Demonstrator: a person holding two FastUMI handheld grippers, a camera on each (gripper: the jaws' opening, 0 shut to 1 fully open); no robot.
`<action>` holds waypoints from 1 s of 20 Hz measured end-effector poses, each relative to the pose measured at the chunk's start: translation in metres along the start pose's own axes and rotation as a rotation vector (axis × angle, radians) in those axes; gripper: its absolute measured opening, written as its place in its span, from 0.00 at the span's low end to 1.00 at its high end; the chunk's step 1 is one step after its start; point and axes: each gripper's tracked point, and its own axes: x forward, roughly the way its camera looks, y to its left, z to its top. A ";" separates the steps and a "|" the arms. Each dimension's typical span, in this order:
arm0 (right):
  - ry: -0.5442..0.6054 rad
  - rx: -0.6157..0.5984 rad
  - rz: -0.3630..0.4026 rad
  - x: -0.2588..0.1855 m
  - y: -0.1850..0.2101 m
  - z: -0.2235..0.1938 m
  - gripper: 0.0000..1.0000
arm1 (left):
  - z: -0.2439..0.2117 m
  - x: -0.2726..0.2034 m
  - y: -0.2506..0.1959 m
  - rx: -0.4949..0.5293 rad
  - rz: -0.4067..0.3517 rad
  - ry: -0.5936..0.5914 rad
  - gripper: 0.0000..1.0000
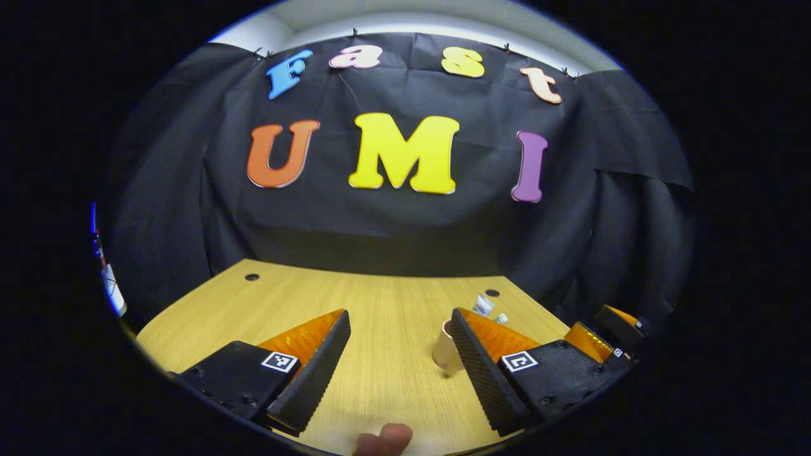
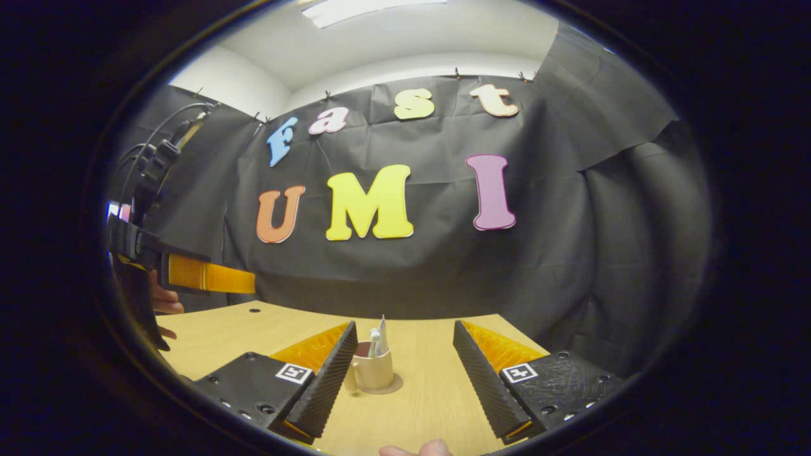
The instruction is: Put the toothbrush and toothpaste on the desktop into the cup, then pick up the cup and place it on the coaster on the desktop.
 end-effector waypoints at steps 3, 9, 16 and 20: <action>-0.030 -0.007 -0.027 0.000 0.003 0.004 0.93 | -0.001 0.007 0.007 0.032 0.039 -0.073 1.00; -0.002 -0.010 -0.042 0.007 0.006 -0.005 0.93 | -0.008 0.018 0.021 0.102 0.099 -0.136 0.99; 0.013 -0.050 -0.090 0.012 0.001 -0.011 0.93 | -0.001 0.020 0.032 0.101 0.143 -0.191 0.98; 0.043 -0.068 -0.092 0.013 0.004 -0.015 0.94 | 0.004 0.016 0.035 0.105 0.162 -0.229 0.98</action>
